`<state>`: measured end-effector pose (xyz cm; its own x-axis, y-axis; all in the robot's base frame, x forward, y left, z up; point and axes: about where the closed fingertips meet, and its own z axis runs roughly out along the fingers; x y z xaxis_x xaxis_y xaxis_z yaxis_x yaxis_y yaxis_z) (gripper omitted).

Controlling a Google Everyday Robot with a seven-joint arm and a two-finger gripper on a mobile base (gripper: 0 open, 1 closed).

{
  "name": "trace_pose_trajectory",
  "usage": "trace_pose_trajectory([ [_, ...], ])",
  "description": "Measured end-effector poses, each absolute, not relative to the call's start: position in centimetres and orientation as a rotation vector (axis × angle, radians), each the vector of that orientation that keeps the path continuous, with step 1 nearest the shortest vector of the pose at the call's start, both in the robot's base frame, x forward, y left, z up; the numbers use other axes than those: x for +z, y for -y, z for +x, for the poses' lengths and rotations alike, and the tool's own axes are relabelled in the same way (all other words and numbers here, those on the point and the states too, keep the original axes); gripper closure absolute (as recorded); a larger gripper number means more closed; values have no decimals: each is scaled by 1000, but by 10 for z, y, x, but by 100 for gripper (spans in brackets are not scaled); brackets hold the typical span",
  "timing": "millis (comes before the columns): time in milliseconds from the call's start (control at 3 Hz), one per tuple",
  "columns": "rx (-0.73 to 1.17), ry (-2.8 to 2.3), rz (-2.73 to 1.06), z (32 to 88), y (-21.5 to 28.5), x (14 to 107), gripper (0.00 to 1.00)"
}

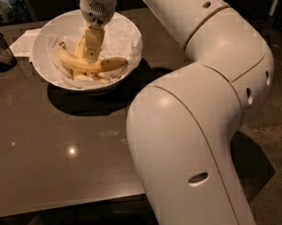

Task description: Pick banana from white bowl

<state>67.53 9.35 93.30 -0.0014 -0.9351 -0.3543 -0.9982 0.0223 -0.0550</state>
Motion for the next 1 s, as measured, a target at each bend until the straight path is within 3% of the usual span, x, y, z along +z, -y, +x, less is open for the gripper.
trace_pose_trajectory([
  [667,308,-2045,-1981,679,-96,925,36],
  [1000,309,-2062,-1981,681,-97,920,38],
])
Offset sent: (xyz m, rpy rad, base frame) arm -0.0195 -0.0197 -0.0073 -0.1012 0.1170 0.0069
